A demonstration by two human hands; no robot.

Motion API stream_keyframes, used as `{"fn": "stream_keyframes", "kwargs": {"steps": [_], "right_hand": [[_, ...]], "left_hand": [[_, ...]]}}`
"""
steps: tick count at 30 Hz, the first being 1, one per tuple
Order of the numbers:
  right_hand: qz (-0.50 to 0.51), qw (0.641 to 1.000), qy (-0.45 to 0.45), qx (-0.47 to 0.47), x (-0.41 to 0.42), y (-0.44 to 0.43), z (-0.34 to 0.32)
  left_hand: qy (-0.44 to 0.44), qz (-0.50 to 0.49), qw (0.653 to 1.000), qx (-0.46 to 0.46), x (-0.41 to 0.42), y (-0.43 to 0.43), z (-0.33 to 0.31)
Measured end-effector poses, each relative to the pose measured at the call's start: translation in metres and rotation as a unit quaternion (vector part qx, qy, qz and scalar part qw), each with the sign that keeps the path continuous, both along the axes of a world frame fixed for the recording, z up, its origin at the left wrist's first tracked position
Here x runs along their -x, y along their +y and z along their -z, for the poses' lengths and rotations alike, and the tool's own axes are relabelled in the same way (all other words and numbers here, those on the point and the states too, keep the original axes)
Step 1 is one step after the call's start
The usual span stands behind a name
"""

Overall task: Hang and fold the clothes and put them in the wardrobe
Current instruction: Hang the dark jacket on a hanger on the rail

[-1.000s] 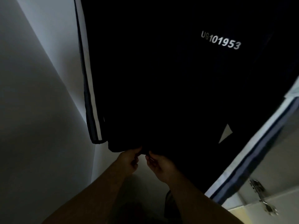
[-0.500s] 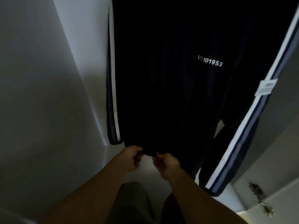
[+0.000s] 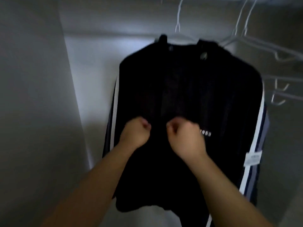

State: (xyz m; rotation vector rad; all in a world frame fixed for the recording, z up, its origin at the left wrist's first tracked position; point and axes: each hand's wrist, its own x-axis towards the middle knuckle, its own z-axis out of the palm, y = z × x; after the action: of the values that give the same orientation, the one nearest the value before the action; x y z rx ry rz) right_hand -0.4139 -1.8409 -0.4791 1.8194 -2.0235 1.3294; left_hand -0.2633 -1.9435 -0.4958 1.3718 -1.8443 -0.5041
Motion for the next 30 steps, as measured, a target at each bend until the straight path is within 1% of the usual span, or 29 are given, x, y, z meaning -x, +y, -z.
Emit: {"fn": "stream_keyframes", "kwargs": {"steps": [1, 2, 3, 4, 5, 6, 7, 8, 9, 10, 11, 12, 13, 14, 17, 19, 20, 22, 24, 25, 26, 28, 30], "right_hand": [[0.016, 0.991, 0.046, 0.122, 0.005, 0.001, -0.035], [0.046, 0.969, 0.092, 0.222, 0.01, 0.003, -0.067], [0.089, 0.943, 0.129, 0.293, 0.015, 0.004, -0.096], [0.138, 0.921, 0.153, 0.331, 0.021, 0.005, -0.121], [0.185, 0.906, 0.17, 0.341, 0.026, 0.004, -0.142], [0.225, 0.9, 0.184, 0.324, 0.032, 0.002, -0.161], [0.254, 0.904, 0.194, 0.283, 0.038, -0.002, -0.176], [0.266, 0.917, 0.195, 0.225, 0.043, -0.006, -0.19], [0.252, 0.937, 0.182, 0.158, 0.049, -0.011, -0.202], [0.217, 0.96, 0.158, 0.082, 0.055, -0.017, -0.212], [0.166, 0.977, 0.131, 0.005, 0.061, -0.023, -0.219], [0.115, 0.987, 0.095, -0.06, 0.066, -0.028, -0.225], [0.079, 0.99, 0.059, -0.105, 0.071, -0.031, -0.229], [0.056, 0.99, 0.028, -0.125, 0.076, -0.033, -0.231], [0.042, 0.993, -0.028, -0.11, 0.087, -0.039, -0.232], [0.048, 0.993, -0.028, -0.1, 0.09, -0.04, -0.233], [0.053, 0.995, -0.021, -0.079, 0.092, -0.039, -0.232], [0.07, 0.998, -0.003, -0.003, 0.098, -0.038, -0.228], [0.124, 0.989, 0.024, 0.073, 0.11, -0.035, -0.22], [0.164, 0.982, 0.042, 0.083, 0.114, -0.032, -0.215], [0.204, 0.975, 0.052, 0.074, 0.116, -0.03, -0.211], [0.275, 0.96, 0.044, 0.022, 0.116, -0.027, -0.205], [0.314, 0.948, 0.042, -0.017, 0.11, -0.024, -0.206]], "left_hand": [[0.046, -0.017, 0.993, 0.11, 0.0, -0.005, -0.038], [0.084, -0.037, 0.97, 0.223, 0.0, -0.008, -0.074], [0.109, -0.054, 0.938, 0.323, -0.001, -0.012, -0.107], [0.119, -0.071, 0.909, 0.392, -0.003, -0.018, -0.135], [0.117, -0.083, 0.893, 0.426, -0.004, -0.026, -0.159], [0.106, -0.087, 0.892, 0.432, -0.005, -0.034, -0.18], [0.084, -0.083, 0.902, 0.415, -0.007, -0.044, -0.196], [0.052, -0.073, 0.919, 0.384, -0.008, -0.054, -0.208], [0.019, -0.056, 0.936, 0.346, -0.009, -0.063, -0.216], [-0.002, -0.034, 0.954, 0.299, -0.01, -0.071, -0.22], [0.0, -0.002, 0.97, 0.243, -0.01, -0.078, -0.221], [0.018, 0.035, 0.981, 0.189, -0.011, -0.083, -0.22], [0.028, 0.06, 0.986, 0.155, -0.011, -0.088, -0.22], [0.022, 0.076, 0.988, 0.134, -0.013, -0.092, -0.222], [0.009, 0.126, 0.991, 0.054, -0.026, -0.098, -0.234], [0.014, 0.174, 0.984, -0.023, -0.039, -0.1, -0.245], [0.016, 0.201, 0.978, -0.059, -0.045, -0.103, -0.249], [0.005, 0.251, 0.962, -0.111, -0.054, -0.107, -0.254], [-0.008, 0.28, 0.952, -0.123, -0.058, -0.109, -0.255], [-0.007, 0.285, 0.951, -0.116, -0.059, -0.11, -0.253], [-0.003, 0.288, 0.952, -0.107, -0.059, -0.11, -0.25], [0.016, 0.288, 0.953, -0.09, -0.056, -0.107, -0.243], [0.061, 0.276, 0.957, -0.074, -0.052, -0.102, -0.237]]}}
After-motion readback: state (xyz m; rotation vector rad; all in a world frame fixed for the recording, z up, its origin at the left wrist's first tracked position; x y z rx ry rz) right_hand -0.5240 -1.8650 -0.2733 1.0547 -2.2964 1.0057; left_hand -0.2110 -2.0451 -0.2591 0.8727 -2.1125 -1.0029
